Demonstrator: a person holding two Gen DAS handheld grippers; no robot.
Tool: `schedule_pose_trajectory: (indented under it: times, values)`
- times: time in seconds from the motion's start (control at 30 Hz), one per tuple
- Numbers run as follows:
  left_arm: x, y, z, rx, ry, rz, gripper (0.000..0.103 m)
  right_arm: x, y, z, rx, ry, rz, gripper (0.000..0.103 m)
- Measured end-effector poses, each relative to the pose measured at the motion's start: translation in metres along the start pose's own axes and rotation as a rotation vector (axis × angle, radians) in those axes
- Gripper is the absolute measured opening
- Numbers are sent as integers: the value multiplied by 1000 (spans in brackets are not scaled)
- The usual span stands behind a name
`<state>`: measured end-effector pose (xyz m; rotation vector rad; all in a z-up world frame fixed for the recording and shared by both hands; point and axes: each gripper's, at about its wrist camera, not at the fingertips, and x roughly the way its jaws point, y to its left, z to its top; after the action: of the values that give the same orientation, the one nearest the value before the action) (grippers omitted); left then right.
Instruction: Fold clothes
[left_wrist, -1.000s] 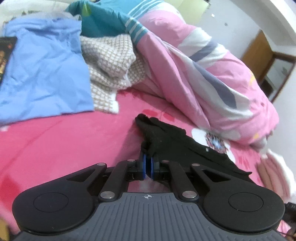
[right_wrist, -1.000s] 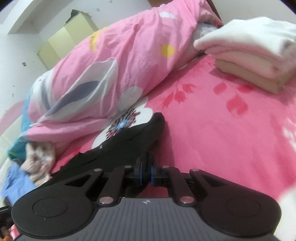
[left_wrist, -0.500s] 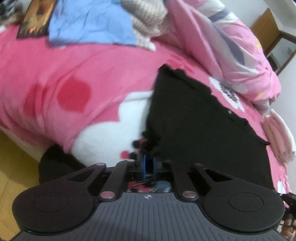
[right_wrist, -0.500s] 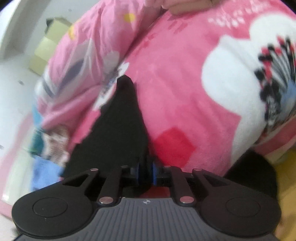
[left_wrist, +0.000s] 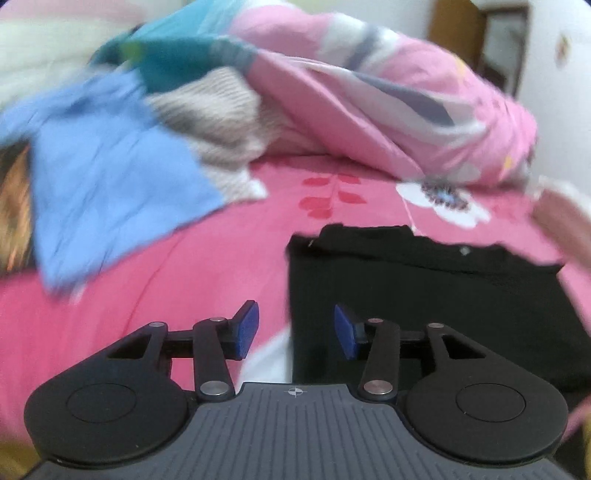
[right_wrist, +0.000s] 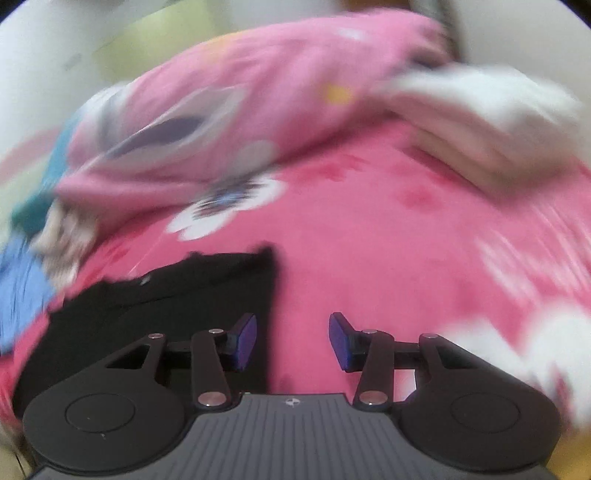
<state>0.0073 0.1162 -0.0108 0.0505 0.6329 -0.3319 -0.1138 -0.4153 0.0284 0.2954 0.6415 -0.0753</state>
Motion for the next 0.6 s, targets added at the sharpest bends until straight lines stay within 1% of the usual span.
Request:
schedule_pose_trajectory:
  times: [0.03, 0.1, 0.13, 0.2, 0.27, 0.3, 0.37, 0.43, 0.53, 0.57, 0.6]
  values:
    - [12, -9, 6, 53, 1, 19, 45, 12, 15, 6, -64, 9, 22, 43]
    - [32, -20, 13, 119, -2, 21, 45, 38, 43, 17, -163, 60, 72, 40]
    - [42, -22, 15, 134, 2, 20, 45, 52, 55, 21, -204, 91, 102, 37]
    - [59, -25, 18, 157, 13, 17, 45, 79, 77, 27, -278, 161, 158, 34]
    - [74, -23, 23, 154, 16, 16, 45, 109, 93, 31, -330, 255, 185, 32]
    - [80, -20, 26, 134, 16, 13, 45, 124, 95, 34, -336, 281, 181, 32]
    - [90, -12, 33, 72, 13, 7, 45, 148, 97, 48, -311, 278, 188, 31]
    - [99, 1, 41, -25, 8, 4, 46, 163, 88, 68, -220, 237, 183, 31]
    - [108, 30, 48, -219, -2, 3, 46, 174, 65, 85, -87, 132, 130, 33]
    - [108, 40, 47, -271, 2, -18, 46, 176, 57, 88, -43, 106, 113, 33]
    - [107, 50, 47, -318, 7, -44, 46, 172, 46, 89, -2, 92, 123, 33]
